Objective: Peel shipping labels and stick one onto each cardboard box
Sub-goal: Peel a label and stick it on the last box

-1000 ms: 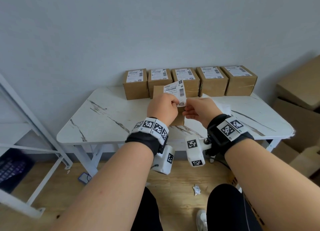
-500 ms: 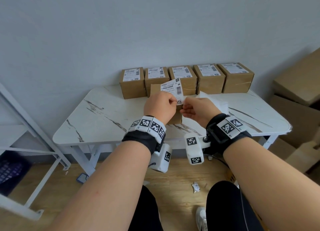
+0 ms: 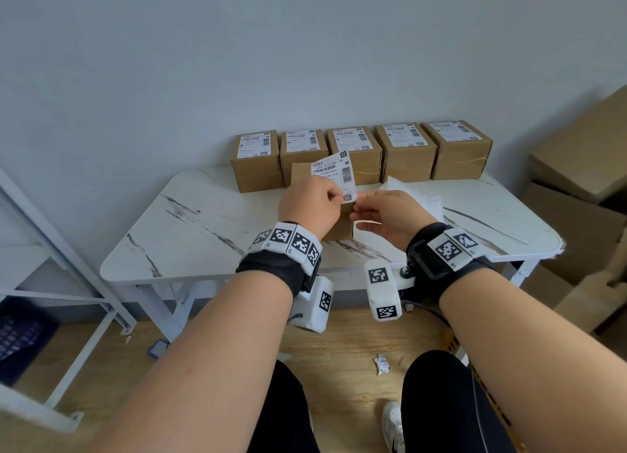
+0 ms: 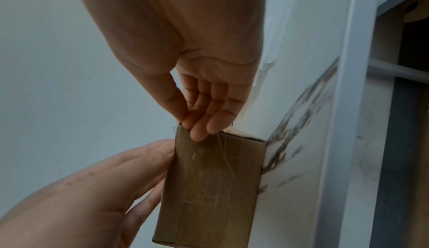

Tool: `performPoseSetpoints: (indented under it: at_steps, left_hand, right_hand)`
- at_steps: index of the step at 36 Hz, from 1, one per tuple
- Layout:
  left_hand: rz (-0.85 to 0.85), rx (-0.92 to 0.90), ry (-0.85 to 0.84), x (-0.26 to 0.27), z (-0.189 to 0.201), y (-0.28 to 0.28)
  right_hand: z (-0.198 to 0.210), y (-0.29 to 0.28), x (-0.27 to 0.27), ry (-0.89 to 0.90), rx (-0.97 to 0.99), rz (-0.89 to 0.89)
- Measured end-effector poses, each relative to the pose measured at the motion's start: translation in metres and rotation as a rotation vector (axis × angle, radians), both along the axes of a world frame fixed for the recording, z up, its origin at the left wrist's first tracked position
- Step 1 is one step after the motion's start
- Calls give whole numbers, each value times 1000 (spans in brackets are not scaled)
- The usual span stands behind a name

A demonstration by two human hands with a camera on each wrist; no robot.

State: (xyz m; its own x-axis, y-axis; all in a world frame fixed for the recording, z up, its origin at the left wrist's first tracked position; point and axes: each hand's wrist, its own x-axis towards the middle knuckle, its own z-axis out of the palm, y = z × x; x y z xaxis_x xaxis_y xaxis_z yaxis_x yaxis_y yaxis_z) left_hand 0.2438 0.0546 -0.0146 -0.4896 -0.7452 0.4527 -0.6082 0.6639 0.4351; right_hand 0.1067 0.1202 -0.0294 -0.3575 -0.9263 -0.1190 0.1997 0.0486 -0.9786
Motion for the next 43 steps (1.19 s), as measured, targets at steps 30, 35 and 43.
performPoseSetpoints:
  at_steps: [30,35,43]
  left_hand:
    - [32,36,-24,-2,2,-2]
    - [35,73,-7,-2,4,-1]
    - [38,67,-24,-3,7,2]
  right_hand:
    - [1,0,2,103,15,12]
    - [2,-1,2,105,17,26]
    - [3,-2,3,125,11,49]
